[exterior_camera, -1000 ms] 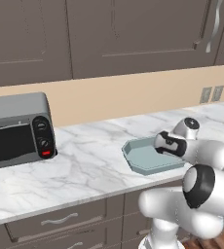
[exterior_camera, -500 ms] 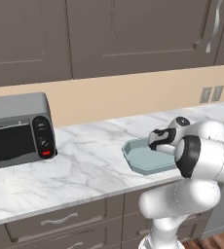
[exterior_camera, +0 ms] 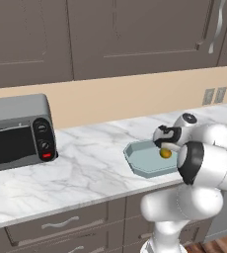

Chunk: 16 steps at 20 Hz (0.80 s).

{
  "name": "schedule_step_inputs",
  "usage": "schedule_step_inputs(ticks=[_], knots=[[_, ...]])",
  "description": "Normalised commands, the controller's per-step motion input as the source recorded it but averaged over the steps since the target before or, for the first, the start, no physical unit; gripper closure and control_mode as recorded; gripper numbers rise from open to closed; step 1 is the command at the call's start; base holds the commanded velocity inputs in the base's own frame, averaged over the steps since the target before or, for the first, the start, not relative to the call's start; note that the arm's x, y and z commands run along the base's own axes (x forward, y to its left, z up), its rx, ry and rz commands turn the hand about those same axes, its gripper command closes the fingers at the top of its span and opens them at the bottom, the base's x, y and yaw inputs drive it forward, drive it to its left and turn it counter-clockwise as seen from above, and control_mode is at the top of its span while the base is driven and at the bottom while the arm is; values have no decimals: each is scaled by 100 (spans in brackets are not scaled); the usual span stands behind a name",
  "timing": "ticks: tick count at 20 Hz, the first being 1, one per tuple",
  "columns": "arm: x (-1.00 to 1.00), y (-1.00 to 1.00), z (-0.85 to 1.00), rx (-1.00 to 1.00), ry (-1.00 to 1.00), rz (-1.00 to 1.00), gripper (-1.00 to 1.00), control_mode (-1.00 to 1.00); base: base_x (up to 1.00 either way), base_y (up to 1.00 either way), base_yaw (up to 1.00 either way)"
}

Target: Pick the kiwi and orange from the fridge and place them inside the tupperware on the counter.

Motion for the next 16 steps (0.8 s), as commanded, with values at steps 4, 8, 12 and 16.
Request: schedule_step_inputs(ticks=[4, 8, 12, 16], knots=[[-90, 0, 64, 0, -7, 1, -100, -100, 0, 0, 0], [-100, 0, 79, -1, -16, 4, -100, -100, 0, 0, 0], [-100, 10, 85, -1, -8, 3, -100, -100, 0, 0, 0], [-100, 26, 72, -3, -3, 6, -100, -100, 0, 0, 0]])
